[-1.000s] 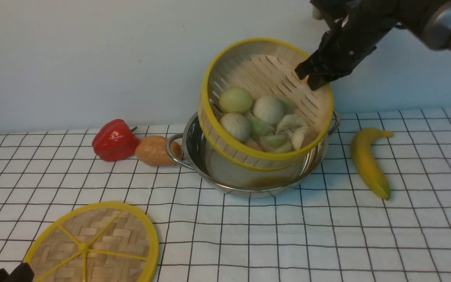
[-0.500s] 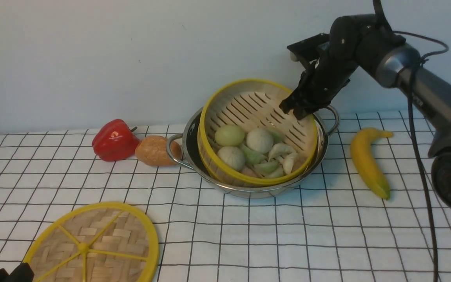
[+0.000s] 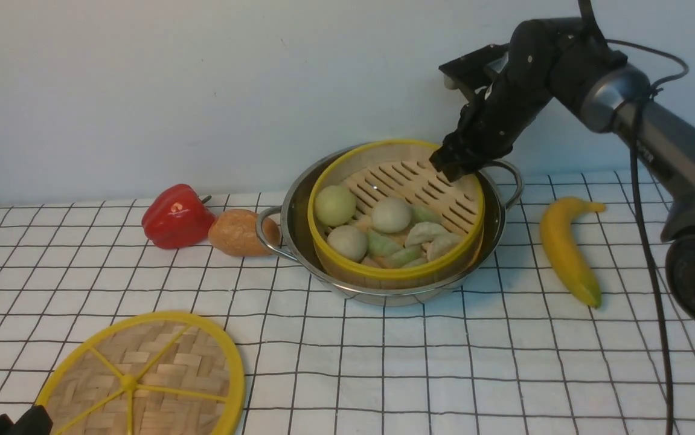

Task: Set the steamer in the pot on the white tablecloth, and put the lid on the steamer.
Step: 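Place the bamboo steamer basket of food into the steel pot with the right gripper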

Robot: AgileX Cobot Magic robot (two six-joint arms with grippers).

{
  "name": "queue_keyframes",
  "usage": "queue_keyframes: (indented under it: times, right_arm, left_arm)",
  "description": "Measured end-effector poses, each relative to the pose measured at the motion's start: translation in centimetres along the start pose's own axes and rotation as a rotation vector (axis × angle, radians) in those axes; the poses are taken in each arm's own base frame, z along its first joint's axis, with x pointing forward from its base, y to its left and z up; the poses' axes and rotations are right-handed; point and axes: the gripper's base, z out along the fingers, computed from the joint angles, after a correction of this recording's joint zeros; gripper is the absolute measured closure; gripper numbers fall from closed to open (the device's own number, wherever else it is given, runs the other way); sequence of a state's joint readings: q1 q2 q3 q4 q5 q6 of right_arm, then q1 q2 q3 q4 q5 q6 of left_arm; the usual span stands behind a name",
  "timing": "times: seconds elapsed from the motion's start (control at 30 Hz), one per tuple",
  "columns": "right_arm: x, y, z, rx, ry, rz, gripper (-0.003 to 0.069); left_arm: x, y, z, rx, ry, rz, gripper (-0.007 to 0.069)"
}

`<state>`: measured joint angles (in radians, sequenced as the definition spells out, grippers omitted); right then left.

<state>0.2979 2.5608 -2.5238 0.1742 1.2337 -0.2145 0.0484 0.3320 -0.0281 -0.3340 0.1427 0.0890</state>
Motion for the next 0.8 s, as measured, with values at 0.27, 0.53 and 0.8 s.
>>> queue_keyframes:
  times: [0.27, 0.53, 0.8]
  right_arm:
    - [-0.3, 0.0, -0.4, 0.003, -0.030, -0.002, 0.0230]
    - [-0.9, 0.4, -1.7, -0.030, -0.054, 0.042, 0.0369]
    - [-0.8, 0.8, -1.5, -0.071, -0.051, 0.042, 0.0571]
  left_arm:
    - [0.0, 0.0, 0.0, 0.000, 0.000, 0.001, 0.0382]
    - [0.0, 0.0, 0.0, 0.000, 0.000, 0.002, 0.0382]
    - [0.0, 0.0, 0.0, 0.000, 0.000, 0.003, 0.0382]
